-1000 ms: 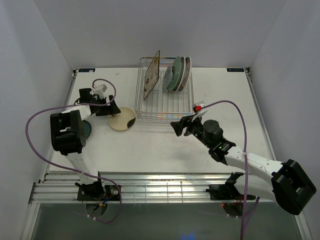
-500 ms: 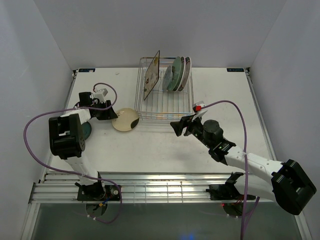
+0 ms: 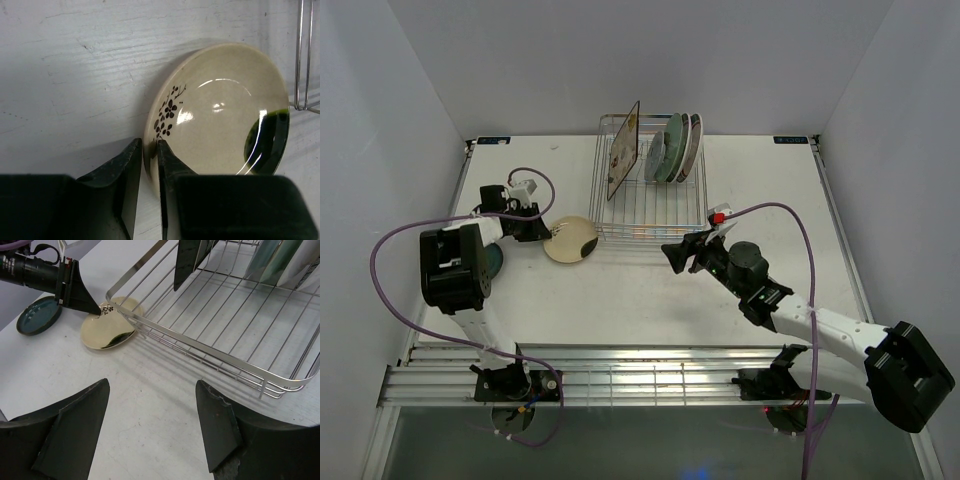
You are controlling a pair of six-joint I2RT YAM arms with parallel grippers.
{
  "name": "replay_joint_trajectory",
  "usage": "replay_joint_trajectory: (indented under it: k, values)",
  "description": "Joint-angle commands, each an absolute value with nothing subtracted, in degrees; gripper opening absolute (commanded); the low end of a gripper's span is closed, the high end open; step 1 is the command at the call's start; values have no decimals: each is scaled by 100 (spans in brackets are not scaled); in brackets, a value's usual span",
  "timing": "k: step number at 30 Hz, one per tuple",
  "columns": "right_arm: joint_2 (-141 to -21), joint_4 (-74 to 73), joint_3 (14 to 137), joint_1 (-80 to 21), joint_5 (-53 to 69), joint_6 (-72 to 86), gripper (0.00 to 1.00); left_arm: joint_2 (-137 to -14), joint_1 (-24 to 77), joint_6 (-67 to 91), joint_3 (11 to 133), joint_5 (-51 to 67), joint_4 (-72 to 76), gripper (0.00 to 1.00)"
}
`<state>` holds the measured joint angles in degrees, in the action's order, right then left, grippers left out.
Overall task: Load the plates into the dish rack
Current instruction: Pick up the plate at the center of the board.
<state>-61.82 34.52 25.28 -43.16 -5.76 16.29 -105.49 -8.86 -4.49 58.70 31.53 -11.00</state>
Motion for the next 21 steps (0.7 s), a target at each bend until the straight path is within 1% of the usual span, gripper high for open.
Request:
replay_joint_trajectory:
  k: [1,3,6,7,8,9,17,21]
  values:
    - [-6012,3762,2479,-4324,-562,1635,75,-10626,-879,-519,6003,3076,-1046,29]
    - [-6012,3770,2470,-4333,-580,1635,75,-10643,-862,-510,6012,3067,-1055,26]
    - [-6021,3788,2470,-4333,-571,1635,75,-10635,-870,-501,6021,3032,-1055,15]
    - [-6047,3788,2470,-4324,-571,1635,75,-10626,-870,-501,6012,3024,-1055,6]
    - [-6056,3788,2478,-4333,-563,1635,75,-10617,-870,-492,6012,3032,-1055,2]
    - [-6082,3788,2496,-4333,-563,1635,75,-10608,-870,-492,6020,3032,-1055,0]
    - [-6108,3797,2514,-4333,-510,1644,76,-10345,-896,-483,5950,3006,-1046,0]
    - [-6126,3841,2505,-4333,-492,1652,75,-10126,-958,-492,5950,2760,-1055,0]
